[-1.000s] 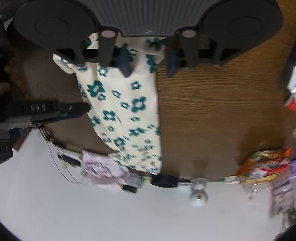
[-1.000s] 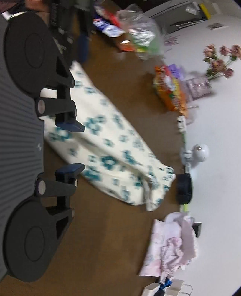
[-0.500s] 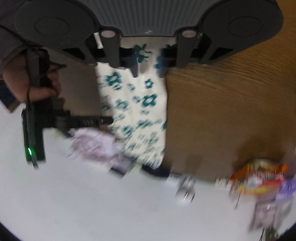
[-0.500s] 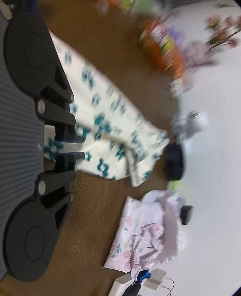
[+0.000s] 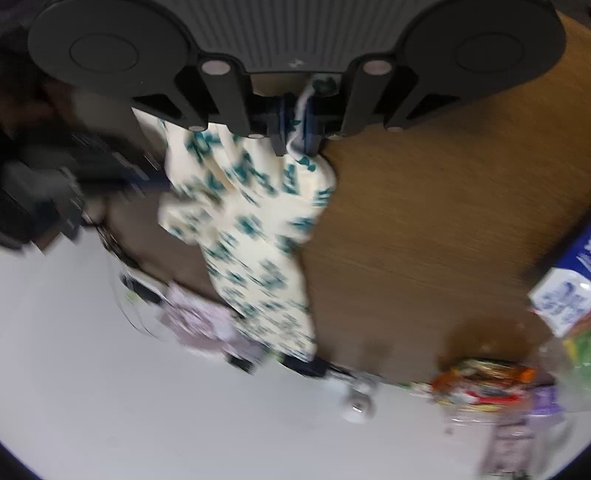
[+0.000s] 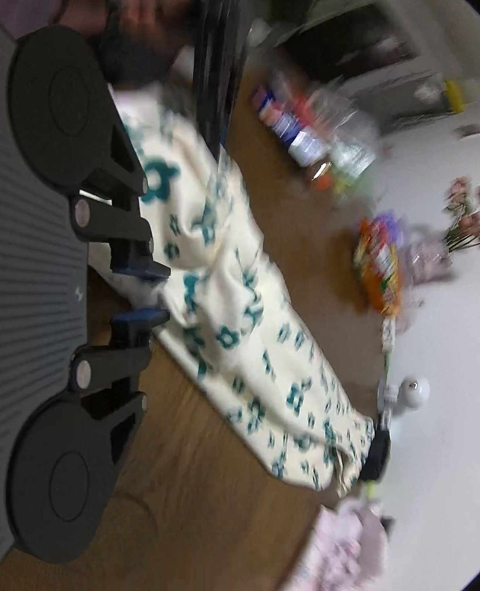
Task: Fold clothes
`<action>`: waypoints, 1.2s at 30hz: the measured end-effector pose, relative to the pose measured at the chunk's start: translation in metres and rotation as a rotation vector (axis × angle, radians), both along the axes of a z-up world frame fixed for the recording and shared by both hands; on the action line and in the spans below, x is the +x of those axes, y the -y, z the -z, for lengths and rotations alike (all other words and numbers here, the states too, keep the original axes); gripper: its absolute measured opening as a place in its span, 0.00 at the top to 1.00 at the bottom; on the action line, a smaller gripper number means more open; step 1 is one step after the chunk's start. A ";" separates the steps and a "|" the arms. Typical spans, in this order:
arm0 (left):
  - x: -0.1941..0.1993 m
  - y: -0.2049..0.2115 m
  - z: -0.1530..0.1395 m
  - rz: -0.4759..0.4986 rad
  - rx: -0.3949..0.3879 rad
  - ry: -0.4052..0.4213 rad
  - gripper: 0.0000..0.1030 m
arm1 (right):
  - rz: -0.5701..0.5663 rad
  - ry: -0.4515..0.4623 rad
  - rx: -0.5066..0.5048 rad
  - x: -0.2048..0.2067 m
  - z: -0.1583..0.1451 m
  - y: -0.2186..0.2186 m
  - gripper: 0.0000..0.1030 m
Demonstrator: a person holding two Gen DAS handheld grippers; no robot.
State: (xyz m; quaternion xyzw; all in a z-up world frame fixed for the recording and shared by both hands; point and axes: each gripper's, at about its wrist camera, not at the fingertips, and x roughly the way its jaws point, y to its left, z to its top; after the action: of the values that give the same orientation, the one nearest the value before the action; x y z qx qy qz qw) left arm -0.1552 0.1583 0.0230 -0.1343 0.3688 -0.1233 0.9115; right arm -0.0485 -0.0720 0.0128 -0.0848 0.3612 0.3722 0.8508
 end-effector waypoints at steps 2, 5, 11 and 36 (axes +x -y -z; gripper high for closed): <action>-0.014 0.004 -0.005 0.013 0.007 0.043 0.74 | 0.048 0.028 -0.021 -0.001 -0.004 0.002 0.83; -0.029 0.005 -0.006 0.002 0.022 0.086 0.42 | 0.064 0.062 0.027 -0.010 -0.016 0.019 0.81; -0.028 0.021 0.002 0.031 0.041 0.076 0.45 | 0.014 0.071 0.126 -0.019 -0.030 0.032 0.81; -0.021 0.058 0.011 0.163 -0.135 0.078 0.72 | 0.079 -0.320 0.596 0.014 -0.021 0.061 0.99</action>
State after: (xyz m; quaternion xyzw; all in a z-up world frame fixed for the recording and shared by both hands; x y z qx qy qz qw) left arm -0.1761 0.1008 0.0123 -0.1603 0.3337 -0.2266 0.9009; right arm -0.0349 -0.1334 0.0334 0.2409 0.3686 0.4368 0.7844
